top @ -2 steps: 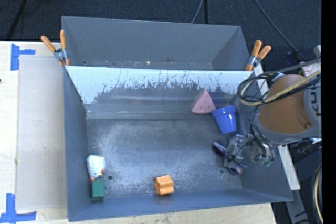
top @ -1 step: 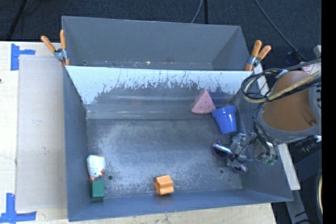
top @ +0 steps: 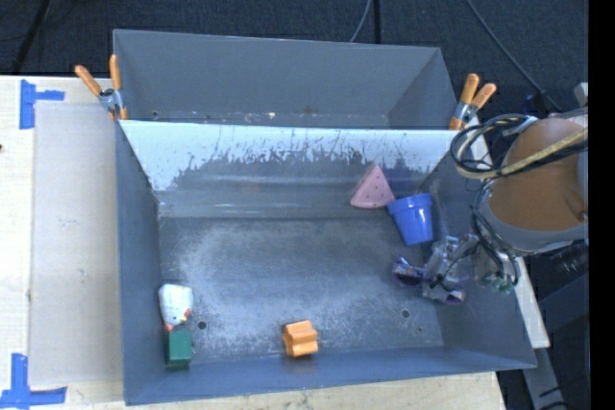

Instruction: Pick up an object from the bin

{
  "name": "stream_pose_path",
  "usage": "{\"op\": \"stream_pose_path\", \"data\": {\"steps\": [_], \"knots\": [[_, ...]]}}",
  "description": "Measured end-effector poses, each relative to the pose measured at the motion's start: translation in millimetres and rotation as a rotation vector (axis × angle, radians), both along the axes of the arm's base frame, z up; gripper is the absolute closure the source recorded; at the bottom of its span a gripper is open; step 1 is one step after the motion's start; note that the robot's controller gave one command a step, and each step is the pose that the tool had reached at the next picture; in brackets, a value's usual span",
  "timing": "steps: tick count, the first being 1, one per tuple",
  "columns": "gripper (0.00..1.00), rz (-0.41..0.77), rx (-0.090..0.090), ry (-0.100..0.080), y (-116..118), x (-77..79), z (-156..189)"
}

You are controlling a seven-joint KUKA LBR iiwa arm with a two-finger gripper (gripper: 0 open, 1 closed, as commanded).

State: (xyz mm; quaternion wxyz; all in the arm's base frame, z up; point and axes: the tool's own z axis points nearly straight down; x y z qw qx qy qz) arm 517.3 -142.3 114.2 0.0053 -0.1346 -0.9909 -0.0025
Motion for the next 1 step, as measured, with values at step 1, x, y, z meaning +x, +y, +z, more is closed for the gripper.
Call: {"op": "stream_pose_path", "data": {"steps": [1], "knots": [[1.00,0.000,-0.002,-0.004,-0.9,1.2,21.3]]}}
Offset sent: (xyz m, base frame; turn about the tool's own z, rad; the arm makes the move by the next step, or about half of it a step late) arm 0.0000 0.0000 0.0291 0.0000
